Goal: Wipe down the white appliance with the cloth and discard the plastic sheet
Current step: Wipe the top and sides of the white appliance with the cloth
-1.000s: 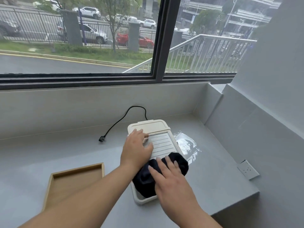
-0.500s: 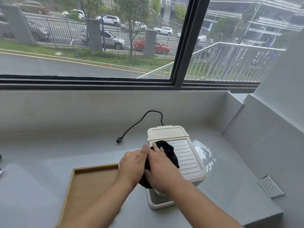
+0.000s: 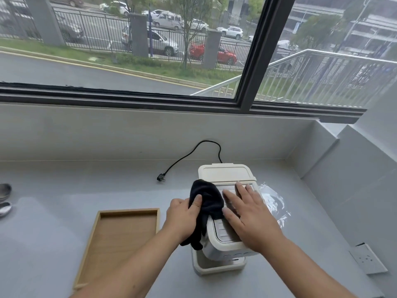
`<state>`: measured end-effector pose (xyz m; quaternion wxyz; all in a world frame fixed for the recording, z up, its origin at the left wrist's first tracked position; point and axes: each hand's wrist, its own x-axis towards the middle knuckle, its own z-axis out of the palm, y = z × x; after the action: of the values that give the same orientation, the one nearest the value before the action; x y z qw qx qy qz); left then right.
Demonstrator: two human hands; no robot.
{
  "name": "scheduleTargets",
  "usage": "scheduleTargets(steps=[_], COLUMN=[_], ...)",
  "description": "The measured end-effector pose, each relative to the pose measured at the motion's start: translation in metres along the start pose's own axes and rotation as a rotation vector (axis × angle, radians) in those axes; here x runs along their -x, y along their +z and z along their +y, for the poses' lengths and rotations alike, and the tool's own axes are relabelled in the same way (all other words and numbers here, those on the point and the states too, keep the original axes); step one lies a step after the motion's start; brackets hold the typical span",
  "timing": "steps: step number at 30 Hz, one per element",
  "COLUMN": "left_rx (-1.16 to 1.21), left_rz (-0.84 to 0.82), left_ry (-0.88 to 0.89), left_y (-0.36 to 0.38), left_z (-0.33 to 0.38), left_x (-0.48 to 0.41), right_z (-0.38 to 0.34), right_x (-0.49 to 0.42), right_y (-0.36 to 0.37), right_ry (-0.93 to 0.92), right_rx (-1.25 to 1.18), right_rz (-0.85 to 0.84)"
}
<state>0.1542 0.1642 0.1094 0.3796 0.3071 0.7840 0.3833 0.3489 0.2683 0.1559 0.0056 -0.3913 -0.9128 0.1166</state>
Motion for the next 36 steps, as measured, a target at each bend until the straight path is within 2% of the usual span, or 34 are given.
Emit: scheduleTargets(steps=[5, 10, 15, 26, 36], left_rx=[0.438, 0.597, 0.577, 0.468, 0.205], left_rz=[-0.045, 0.130, 0.151, 0.158, 0.136], left_ry=[-0.074, 0.004, 0.022, -0.198, -0.240], left_y=[0.001, 0.003, 0.008, 0.055, 0.072], left_z=[-0.008, 0.011, 0.007, -0.071, -0.106], left_x=[-0.023, -0.054, -0.081, -0.106, -0.105], right_z=[0.000, 0.002, 0.002, 0.002, 0.001], right_x=[-0.006, -0.007, -0.008, -0.009, -0.009], right_y=[0.007, 0.008, 0.009, 0.009, 0.008], right_ry=[-0.027, -0.037, -0.039, -0.024, -0.018], right_rx=[0.118, 0.123, 0.115, 0.104, 0.074], right_rz=[-0.026, -0.014, -0.008, -0.010, -0.011])
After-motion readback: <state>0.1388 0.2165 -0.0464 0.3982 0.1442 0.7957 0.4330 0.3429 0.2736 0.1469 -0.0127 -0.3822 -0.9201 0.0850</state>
